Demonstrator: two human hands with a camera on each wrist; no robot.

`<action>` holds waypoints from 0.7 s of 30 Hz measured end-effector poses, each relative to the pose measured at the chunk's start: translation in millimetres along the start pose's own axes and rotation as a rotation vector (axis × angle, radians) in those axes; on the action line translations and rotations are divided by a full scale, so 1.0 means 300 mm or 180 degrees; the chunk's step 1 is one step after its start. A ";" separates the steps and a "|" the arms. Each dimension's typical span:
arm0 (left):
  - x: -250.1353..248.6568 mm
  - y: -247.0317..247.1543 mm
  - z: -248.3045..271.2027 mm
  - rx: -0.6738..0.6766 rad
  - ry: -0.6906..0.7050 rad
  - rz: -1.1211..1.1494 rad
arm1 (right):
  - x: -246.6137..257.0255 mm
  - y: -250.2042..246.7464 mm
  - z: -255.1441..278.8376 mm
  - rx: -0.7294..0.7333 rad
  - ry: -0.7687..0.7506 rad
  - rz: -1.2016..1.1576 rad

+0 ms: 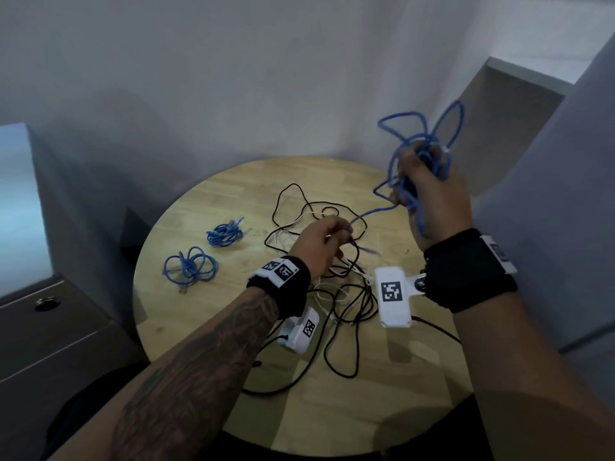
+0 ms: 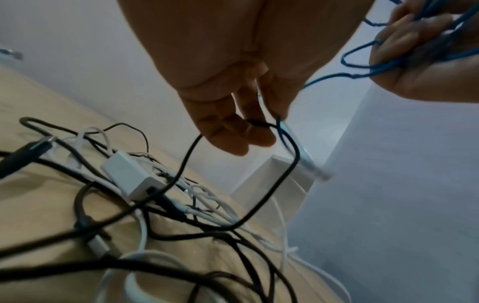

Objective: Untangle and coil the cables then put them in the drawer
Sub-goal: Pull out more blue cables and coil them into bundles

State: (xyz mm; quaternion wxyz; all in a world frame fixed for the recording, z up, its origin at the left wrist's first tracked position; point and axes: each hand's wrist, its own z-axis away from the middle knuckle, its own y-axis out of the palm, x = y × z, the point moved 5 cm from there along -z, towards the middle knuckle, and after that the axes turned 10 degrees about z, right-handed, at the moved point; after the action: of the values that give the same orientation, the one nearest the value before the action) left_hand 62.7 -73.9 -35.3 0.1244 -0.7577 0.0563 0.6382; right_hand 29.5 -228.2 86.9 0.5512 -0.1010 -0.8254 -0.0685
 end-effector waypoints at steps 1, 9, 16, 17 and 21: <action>-0.009 -0.009 -0.005 -0.0124 -0.0027 0.0055 | -0.001 0.001 0.001 0.0074 -0.0131 0.0594; -0.068 -0.042 -0.015 -0.0402 0.0232 0.0311 | -0.143 0.027 0.039 0.1151 0.0078 0.3016; 0.052 -0.129 0.001 -0.0710 -0.0723 0.0288 | -0.060 -0.080 -0.001 -0.0306 0.0284 0.1598; 0.051 -0.132 0.002 -0.0614 -0.0780 0.0036 | -0.059 -0.077 0.006 -0.0257 0.0294 0.1571; -0.010 -0.155 0.031 0.0219 -0.0699 -0.1795 | -0.061 -0.037 0.046 0.0149 0.0216 0.1910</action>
State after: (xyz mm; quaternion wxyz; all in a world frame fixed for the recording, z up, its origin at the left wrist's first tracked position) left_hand 64.8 -27.0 -28.3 0.3276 -0.6652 -0.1485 0.6544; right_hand 21.3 -237.6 64.7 0.5762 -0.3253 -0.7412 0.1131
